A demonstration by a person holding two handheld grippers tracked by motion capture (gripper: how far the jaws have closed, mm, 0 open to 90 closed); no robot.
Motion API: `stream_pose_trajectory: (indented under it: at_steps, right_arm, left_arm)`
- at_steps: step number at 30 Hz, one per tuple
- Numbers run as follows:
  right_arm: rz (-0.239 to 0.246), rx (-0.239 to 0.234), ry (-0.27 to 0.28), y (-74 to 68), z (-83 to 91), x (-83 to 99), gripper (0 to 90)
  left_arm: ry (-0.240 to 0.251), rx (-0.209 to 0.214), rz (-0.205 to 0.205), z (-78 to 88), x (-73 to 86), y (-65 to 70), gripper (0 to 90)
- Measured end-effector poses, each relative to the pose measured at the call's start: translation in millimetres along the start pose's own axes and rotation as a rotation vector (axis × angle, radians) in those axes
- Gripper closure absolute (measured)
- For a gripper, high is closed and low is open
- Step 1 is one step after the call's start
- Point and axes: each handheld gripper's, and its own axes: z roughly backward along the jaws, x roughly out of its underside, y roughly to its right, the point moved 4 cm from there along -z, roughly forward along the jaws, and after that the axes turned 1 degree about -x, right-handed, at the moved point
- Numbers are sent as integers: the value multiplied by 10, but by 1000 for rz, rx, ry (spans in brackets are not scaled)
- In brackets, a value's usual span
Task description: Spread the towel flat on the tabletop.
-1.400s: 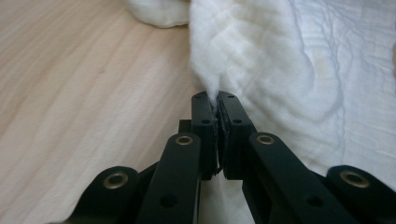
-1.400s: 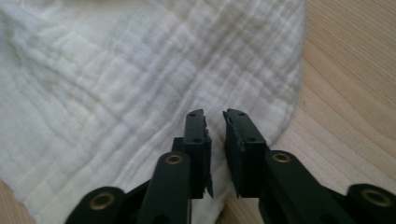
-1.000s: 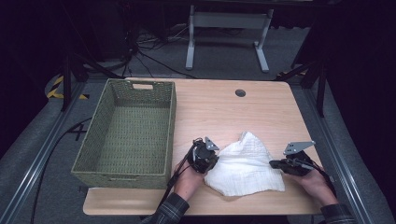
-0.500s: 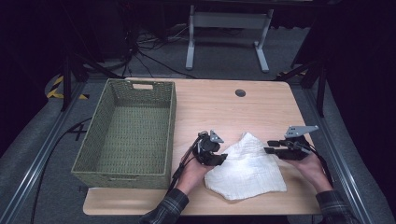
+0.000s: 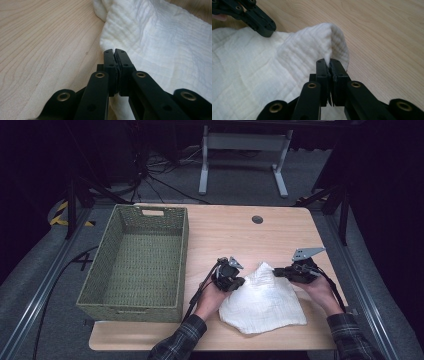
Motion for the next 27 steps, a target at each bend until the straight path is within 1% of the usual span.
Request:
stream_pose_trajectory:
  at_steps: [1, 2, 3, 4, 5, 6, 7, 8, 9, 10, 13, 14, 15, 16, 18, 20, 22, 23, 24, 25, 26, 27]
  right_arm:
    - [0, 0, 0, 0, 0, 0, 880]
    - [5, 2, 7, -9, 25, -8, 881]
    - [16, 10, 17, -16, 54, -16, 882]
    - [16, 10, 17, -16, 54, -16, 882]
    - [15, 10, 20, -23, 73, -21, 882]
    - [22, 17, 30, -27, 95, -29, 883]
    - [27, 33, 58, -43, 156, -55, 883]
    - [38, 43, 74, -54, 199, -71, 884]
    - [44, 48, 87, -69, 232, -85, 884]
    - [53, 57, 103, -96, 278, -103, 884]
    - [87, 83, 127, -203, 409, -130, 886]
    - [99, 90, 128, -245, 446, -124, 886]
    - [105, 89, 128, -295, 465, -106, 887]
    - [116, 92, 120, -344, 476, -79, 886]
    - [126, 94, 98, -453, 468, 3, 887]
    - [141, 95, 73, -538, 447, 82, 887]
    - [141, 77, 39, -630, 422, 176, 886]
    - [144, 71, 21, -668, 408, 222, 886]
    - [143, 61, 4, -701, 387, 270, 886]
    - [141, 59, -24, -725, 356, 332, 886]
    - [136, 51, -44, -733, 328, 379, 886]
    - [136, 51, -44, -733, 328, 379, 886]
  left_arm:
    - [-6, 0, -1, 16, -8, 9, 882]
    - [2, -4, 4, 28, -15, 18, 886]
    - [14, -7, 0, 84, -35, 18, 888]
    - [14, -7, 0, 84, -35, 18, 889]
    - [35, -9, -6, 109, -54, 14, 889]
    - [50, -17, -2, 148, -73, 20, 889]
    - [96, -37, -7, 238, -123, 31, 889]
    - [110, -46, -20, 281, -141, 35, 889]
    - [133, -57, -26, 328, -165, 61, 890]
    - [144, -67, -46, 379, -186, 86, 889]
    - [184, -79, -89, 506, -216, 227, 889]
    - [181, -83, -118, 536, -210, 280, 889]
    - [185, -88, -136, 552, -196, 340, 889]
    - [181, -89, -164, 566, -165, 408, 889]
    - [174, -80, -176, 571, -102, 502, 889]
    - [156, -61, -189, 558, -22, 596, 889]
    - [139, -33, -197, 513, 59, 684, 889]
    - [120, -22, -205, 485, 104, 722, 888]
    - [120, -22, -205, 485, 104, 722, 888]
    - [69, 8, -219, 393, 198, 788, 887]
    - [50, 18, -221, 348, 232, 810, 887]
    - [50, 18, -221, 348, 232, 810, 888]
